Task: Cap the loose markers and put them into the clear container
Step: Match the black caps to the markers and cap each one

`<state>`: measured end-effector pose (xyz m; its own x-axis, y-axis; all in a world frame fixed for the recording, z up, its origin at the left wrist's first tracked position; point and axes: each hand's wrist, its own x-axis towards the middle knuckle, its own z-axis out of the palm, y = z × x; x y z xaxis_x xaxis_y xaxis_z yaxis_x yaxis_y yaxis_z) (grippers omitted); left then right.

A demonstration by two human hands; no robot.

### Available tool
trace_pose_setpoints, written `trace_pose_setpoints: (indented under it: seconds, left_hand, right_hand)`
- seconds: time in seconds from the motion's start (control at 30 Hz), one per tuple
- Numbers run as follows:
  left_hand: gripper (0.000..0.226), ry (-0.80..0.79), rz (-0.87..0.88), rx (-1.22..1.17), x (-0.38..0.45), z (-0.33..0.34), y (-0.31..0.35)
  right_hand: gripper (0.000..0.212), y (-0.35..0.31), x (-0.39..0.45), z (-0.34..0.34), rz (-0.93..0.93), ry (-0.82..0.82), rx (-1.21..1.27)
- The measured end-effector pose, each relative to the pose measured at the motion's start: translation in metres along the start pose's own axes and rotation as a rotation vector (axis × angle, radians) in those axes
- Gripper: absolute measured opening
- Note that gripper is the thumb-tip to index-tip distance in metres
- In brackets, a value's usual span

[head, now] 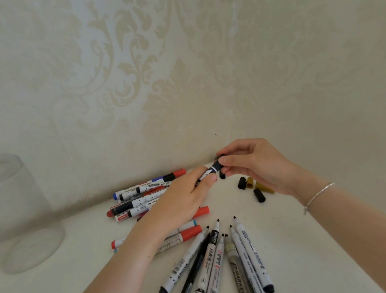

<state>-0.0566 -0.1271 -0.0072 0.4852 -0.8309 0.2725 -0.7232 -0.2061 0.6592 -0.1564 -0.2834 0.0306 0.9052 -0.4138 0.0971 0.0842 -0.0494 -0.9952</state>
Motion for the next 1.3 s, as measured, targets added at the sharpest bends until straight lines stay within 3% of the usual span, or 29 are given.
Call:
trace_pose_setpoints:
  seconds: [0.17, 0.33, 0.43, 0.57, 0.7, 0.8, 0.9, 1.03, 1.13, 1.3]
  left_hand:
    - [0.031, 0.088, 0.012, 0.002, 0.007, 0.001, 0.003]
    - [0.031, 0.097, 0.058, 0.224, 0.009, -0.003, -0.003]
    - [0.03, 0.021, 0.046, 0.361, 0.005, -0.004, -0.008]
    - [0.016, -0.071, -0.077, 0.22, 0.013, -0.017, -0.028]
    - [0.016, -0.074, -0.115, 0.389, 0.01, -0.034, -0.053]
    - [0.022, -0.027, -0.134, 0.491, 0.006, -0.034, -0.063]
    - [0.026, 0.056, -0.119, 0.473, 0.004, -0.026, -0.068]
    - [0.023, 0.093, -0.114, 0.425, 0.005, -0.02, -0.069]
    - [0.026, 0.093, -0.13, 0.433, 0.007, -0.021, -0.067]
    - [0.024, 0.172, -0.076, 0.404, 0.007, -0.012, -0.049]
  right_hand:
    - [0.014, -0.007, 0.003, 0.005, -0.016, 0.043, 0.024]
    - [0.014, 0.004, 0.003, 0.008, 0.031, 0.068, 0.101]
    - [0.014, 0.013, 0.002, 0.007, 0.11, 0.046, 0.069]
    - [0.026, 0.025, 0.003, -0.001, 0.232, 0.086, -0.074]
    - [0.024, 0.025, -0.009, -0.013, 0.545, -0.159, -0.67]
    - [0.03, 0.02, -0.02, -0.007, 0.716, -0.405, -0.855]
    - [0.029, 0.02, -0.024, 0.002, 0.725, -0.472, -0.933]
    - [0.028, 0.03, -0.023, 0.01, 0.669, -0.386, -1.02]
    - [0.015, 0.033, -0.02, 0.01, 0.594, -0.263, -1.048]
    - [0.022, 0.024, -0.011, -0.014, 0.435, 0.033, -0.624]
